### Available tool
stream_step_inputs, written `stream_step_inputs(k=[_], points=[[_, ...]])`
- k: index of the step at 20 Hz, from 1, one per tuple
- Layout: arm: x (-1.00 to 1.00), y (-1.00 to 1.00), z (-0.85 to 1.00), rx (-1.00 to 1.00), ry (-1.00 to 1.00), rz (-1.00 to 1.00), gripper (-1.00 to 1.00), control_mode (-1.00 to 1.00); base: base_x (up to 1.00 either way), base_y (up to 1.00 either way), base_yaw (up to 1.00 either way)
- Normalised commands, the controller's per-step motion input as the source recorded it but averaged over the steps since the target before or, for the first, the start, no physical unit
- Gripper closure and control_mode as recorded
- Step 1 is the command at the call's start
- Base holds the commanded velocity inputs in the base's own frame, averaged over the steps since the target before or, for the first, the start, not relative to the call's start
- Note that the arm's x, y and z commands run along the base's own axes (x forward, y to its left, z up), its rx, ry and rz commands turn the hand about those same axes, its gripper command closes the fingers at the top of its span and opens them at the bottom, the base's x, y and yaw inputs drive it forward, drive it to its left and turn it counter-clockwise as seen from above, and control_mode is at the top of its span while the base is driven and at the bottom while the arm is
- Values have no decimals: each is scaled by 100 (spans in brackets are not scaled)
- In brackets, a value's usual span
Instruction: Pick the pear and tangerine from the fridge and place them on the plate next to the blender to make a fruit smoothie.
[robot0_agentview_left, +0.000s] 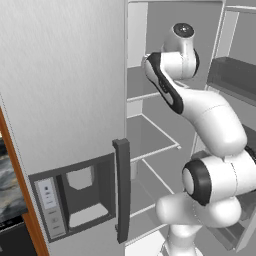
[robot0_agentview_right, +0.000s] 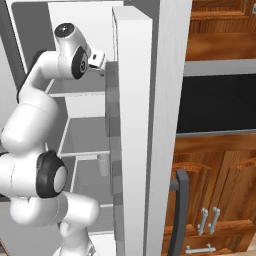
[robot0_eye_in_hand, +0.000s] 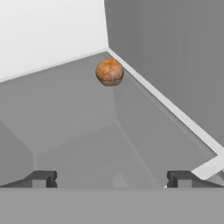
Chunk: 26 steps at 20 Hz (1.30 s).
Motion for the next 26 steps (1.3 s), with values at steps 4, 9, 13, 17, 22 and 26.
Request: stream_step_inputs(k=[4,9,13,17,22,26], points=[[54,-12,-16,0,0,-8,-100,-100,0,0,0],[62,-2,-17,0,0,-9,-100,-100,0,0,0],[56,0,-14,2,0,-9,-100,-100,0,0,0],[54,0,-11,3,0,-7,-100,-100,0,0,0],[43,-4,-10,2,2,-5,-100,-100,0,0,0],[33,-18,-20,2,0,-2,-100,-100,0,0,0]])
